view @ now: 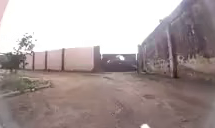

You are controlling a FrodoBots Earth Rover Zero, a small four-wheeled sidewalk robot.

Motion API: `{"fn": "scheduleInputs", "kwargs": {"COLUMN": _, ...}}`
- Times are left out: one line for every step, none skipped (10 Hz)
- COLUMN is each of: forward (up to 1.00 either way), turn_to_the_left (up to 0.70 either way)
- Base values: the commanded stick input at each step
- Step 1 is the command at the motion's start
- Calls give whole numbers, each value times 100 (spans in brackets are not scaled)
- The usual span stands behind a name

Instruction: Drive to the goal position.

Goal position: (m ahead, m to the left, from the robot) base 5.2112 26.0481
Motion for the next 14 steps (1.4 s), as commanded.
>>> {"fn": "scheduleInputs", "kwargs": {"forward": 70, "turn_to_the_left": 0}}
{"fn": "scheduleInputs", "kwargs": {"forward": 70, "turn_to_the_left": 0}}
{"fn": "scheduleInputs", "kwargs": {"forward": 70, "turn_to_the_left": 0}}
{"fn": "scheduleInputs", "kwargs": {"forward": 70, "turn_to_the_left": 0}}
{"fn": "scheduleInputs", "kwargs": {"forward": 70, "turn_to_the_left": 0}}
{"fn": "scheduleInputs", "kwargs": {"forward": 70, "turn_to_the_left": 0}}
{"fn": "scheduleInputs", "kwargs": {"forward": 70, "turn_to_the_left": 0}}
{"fn": "scheduleInputs", "kwargs": {"forward": 70, "turn_to_the_left": 0}}
{"fn": "scheduleInputs", "kwargs": {"forward": 70, "turn_to_the_left": 0}}
{"fn": "scheduleInputs", "kwargs": {"forward": 70, "turn_to_the_left": 0}}
{"fn": "scheduleInputs", "kwargs": {"forward": 70, "turn_to_the_left": 0}}
{"fn": "scheduleInputs", "kwargs": {"forward": 70, "turn_to_the_left": 0}}
{"fn": "scheduleInputs", "kwargs": {"forward": 70, "turn_to_the_left": 0}}
{"fn": "scheduleInputs", "kwargs": {"forward": 70, "turn_to_the_left": 0}}
